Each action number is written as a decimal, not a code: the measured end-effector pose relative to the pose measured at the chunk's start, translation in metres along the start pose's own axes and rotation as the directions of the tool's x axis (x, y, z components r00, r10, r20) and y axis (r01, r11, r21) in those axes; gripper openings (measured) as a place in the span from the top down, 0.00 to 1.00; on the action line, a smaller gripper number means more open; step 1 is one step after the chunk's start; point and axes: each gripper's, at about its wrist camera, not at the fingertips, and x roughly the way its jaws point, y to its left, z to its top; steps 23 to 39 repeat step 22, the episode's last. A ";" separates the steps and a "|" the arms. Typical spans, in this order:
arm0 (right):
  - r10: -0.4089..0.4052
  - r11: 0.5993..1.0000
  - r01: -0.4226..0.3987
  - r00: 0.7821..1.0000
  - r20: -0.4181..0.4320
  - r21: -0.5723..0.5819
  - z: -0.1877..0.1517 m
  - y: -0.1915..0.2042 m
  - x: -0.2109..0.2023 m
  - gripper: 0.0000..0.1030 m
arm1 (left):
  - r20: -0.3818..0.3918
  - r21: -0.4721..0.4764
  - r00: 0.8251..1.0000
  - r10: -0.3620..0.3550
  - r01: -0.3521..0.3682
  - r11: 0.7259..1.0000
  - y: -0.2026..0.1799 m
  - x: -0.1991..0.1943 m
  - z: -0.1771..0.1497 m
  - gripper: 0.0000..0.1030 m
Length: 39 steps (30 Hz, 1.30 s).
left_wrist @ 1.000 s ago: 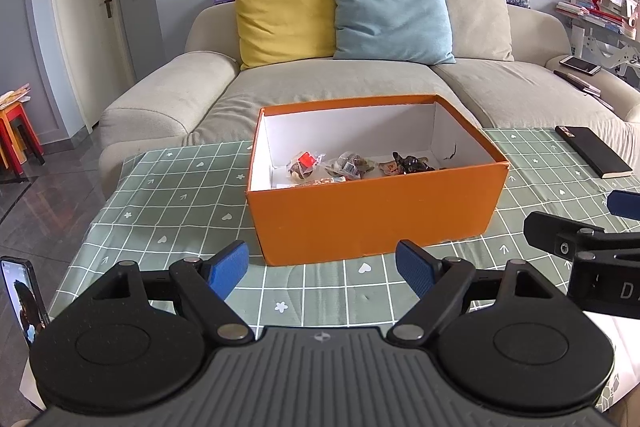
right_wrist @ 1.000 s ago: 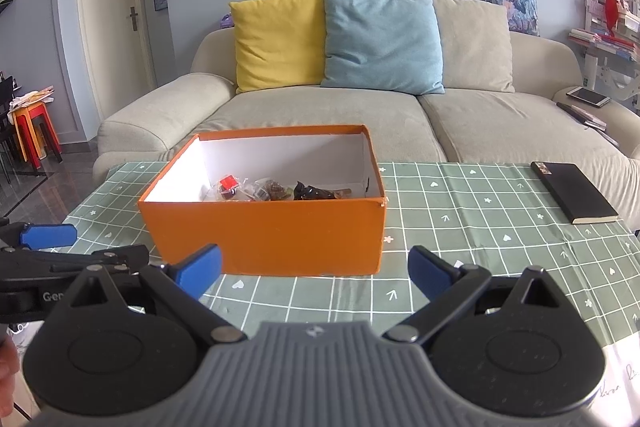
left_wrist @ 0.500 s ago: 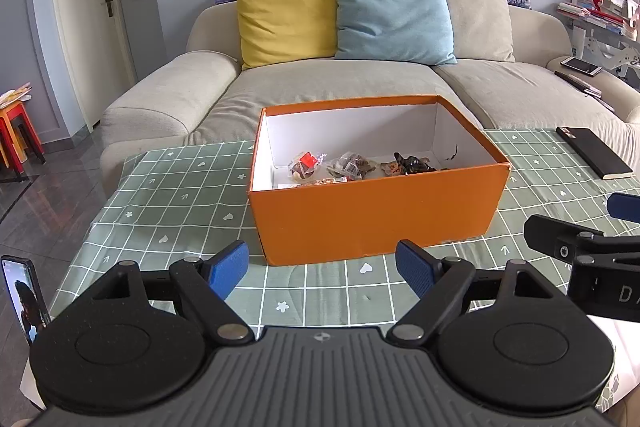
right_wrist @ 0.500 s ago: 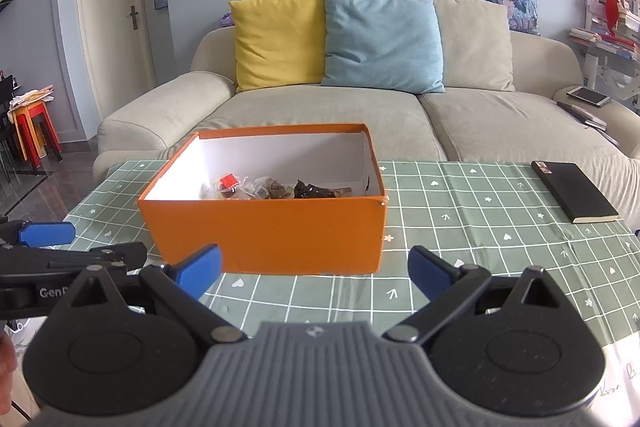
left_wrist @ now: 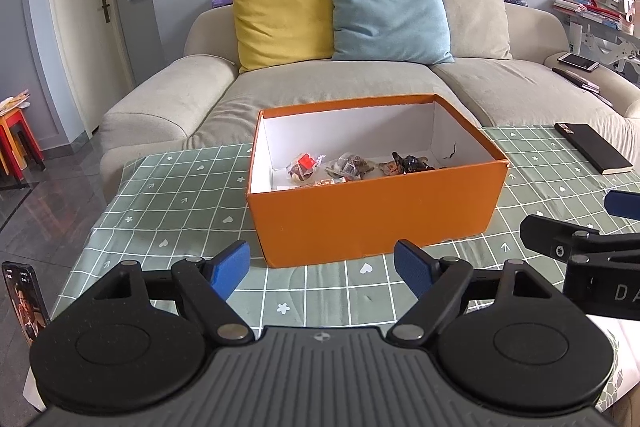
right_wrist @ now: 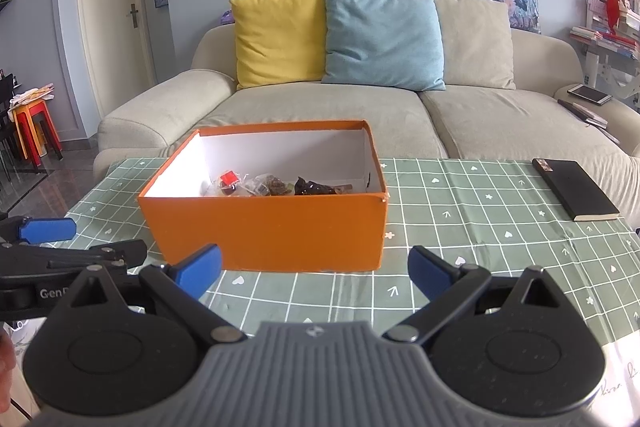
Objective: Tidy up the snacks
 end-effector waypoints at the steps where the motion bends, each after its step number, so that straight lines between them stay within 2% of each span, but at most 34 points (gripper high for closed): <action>1: 0.000 1.000 0.000 1.000 -0.001 0.001 0.000 0.000 0.000 0.06 | -0.001 0.000 1.000 -0.003 0.003 1.000 0.000 0.000 0.000 0.07; 39: 0.004 1.000 -0.004 1.000 -0.005 -0.002 0.000 0.002 0.002 0.06 | 0.000 0.010 1.000 0.005 -0.005 1.000 0.001 0.000 0.000 0.07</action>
